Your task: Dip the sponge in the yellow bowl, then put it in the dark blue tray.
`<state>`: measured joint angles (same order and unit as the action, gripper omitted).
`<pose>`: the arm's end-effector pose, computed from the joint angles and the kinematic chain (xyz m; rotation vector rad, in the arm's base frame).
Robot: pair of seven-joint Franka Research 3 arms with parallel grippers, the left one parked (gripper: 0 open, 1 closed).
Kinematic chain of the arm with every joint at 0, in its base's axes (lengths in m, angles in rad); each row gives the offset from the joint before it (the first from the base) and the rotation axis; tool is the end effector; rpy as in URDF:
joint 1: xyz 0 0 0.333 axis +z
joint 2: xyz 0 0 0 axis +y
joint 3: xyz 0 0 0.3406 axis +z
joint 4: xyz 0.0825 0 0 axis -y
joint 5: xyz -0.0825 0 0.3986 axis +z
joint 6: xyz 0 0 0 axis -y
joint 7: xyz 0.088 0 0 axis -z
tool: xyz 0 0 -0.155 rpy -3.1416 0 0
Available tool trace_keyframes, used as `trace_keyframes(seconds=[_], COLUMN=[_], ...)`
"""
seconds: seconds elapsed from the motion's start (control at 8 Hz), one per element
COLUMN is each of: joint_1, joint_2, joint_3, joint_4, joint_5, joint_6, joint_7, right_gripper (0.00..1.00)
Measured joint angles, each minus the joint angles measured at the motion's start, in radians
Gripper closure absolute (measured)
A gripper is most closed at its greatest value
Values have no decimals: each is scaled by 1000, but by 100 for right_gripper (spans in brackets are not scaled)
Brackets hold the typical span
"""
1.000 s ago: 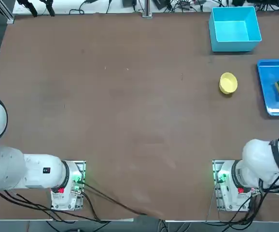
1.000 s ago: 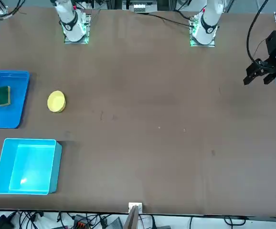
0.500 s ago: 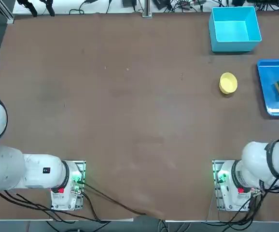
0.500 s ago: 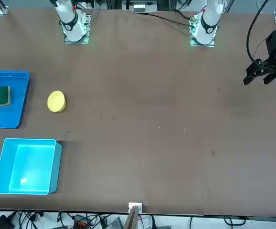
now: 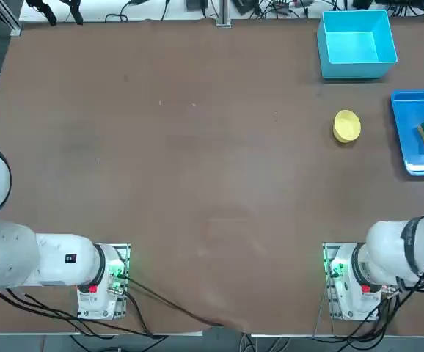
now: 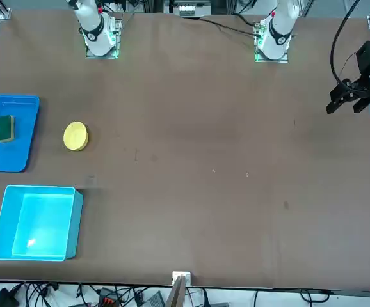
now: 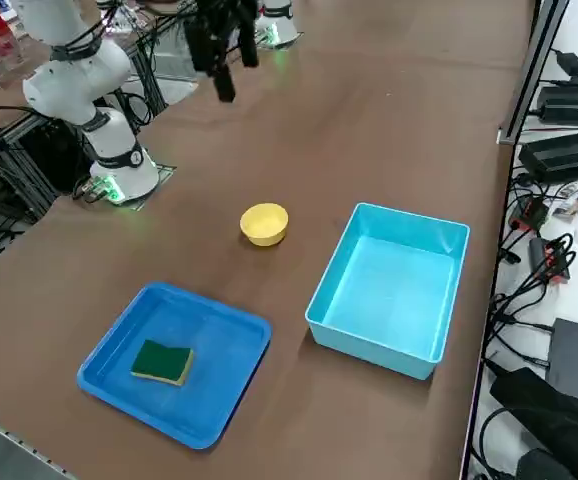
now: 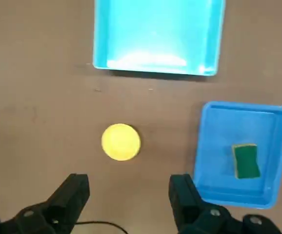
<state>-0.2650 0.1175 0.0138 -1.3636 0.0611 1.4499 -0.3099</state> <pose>0.5783 -0.1386 0.6221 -3.0713 -0.0999 0.0195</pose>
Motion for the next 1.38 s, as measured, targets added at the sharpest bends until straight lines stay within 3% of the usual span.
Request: trace_keyframes(seconds=[0.75, 1.38], joint_1=[243, 364], joint_2=[-62, -140], joint_3=[-18, -22], joint_4=[-82, -258], joint_5=[-9, -51], joint_6=[8, 184], joint_7=[168, 339], right_gripper=[0, 0])
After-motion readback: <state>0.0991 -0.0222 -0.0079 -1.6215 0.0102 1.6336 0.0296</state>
